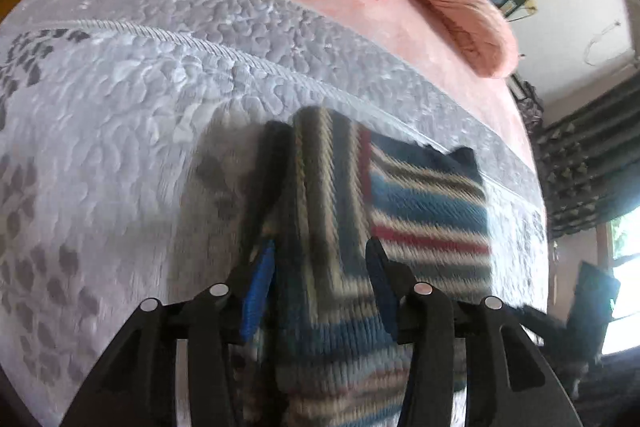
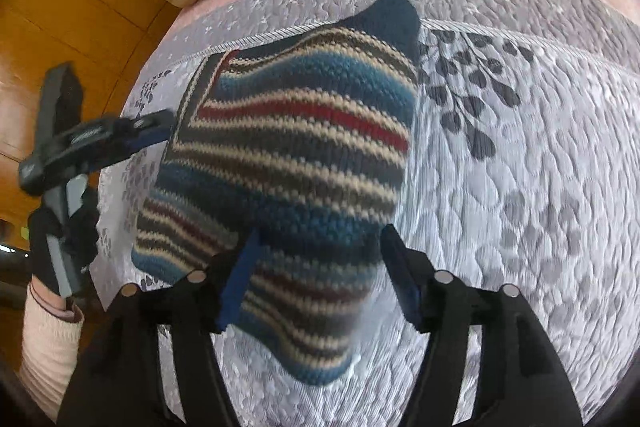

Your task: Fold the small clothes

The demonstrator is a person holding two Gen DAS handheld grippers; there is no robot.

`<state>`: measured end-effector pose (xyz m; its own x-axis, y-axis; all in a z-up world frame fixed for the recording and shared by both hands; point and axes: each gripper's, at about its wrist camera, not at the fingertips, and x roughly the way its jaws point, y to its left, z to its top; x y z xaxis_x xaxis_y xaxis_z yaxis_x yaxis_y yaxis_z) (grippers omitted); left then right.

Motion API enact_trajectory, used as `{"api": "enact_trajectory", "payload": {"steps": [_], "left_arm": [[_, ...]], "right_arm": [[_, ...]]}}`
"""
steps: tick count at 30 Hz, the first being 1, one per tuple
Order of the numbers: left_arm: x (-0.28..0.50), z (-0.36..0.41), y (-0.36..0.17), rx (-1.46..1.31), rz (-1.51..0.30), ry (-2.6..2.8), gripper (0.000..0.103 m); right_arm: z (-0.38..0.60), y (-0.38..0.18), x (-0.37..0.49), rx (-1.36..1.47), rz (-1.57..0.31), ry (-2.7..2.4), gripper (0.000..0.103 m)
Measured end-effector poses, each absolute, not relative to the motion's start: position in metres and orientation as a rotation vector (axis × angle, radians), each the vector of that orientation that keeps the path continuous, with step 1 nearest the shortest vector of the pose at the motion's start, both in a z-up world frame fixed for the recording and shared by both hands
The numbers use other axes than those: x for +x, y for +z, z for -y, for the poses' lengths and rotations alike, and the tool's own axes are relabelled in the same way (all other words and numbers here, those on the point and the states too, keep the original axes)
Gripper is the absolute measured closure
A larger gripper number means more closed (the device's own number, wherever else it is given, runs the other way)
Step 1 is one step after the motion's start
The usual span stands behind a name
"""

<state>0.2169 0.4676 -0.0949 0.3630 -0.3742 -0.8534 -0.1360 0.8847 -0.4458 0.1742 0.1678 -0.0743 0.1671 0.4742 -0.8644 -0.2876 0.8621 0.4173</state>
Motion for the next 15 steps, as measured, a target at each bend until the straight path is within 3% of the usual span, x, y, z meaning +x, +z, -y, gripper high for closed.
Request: {"api": "enact_trajectory", "payload": {"steps": [4, 5, 7, 12, 15], "left_arm": [[0.239, -0.469, -0.121, -0.53, -1.256, -0.118, 0.055], [0.241, -0.468, -0.123, -0.53, -1.251, -0.114, 0.059], [0.243, -0.465, -0.12, -0.53, -1.23, -0.115, 0.077], [0.243, -0.458, -0.089, -0.487, -1.102, -0.115, 0.091], [0.246, -0.463, -0.09, -0.467, -1.093, -0.084, 0.093]], "right_arm": [[-0.168, -0.076, 0.179, 0.167, -1.292, 0.554, 0.036], [-0.168, -0.076, 0.179, 0.164, -1.29, 0.555, 0.036], [-0.169, -0.077, 0.179, 0.16, -1.287, 0.557, 0.036], [-0.17, -0.076, 0.177, 0.163, -1.276, 0.552, 0.036], [-0.17, -0.077, 0.175, 0.168, -1.27, 0.554, 0.036]]}}
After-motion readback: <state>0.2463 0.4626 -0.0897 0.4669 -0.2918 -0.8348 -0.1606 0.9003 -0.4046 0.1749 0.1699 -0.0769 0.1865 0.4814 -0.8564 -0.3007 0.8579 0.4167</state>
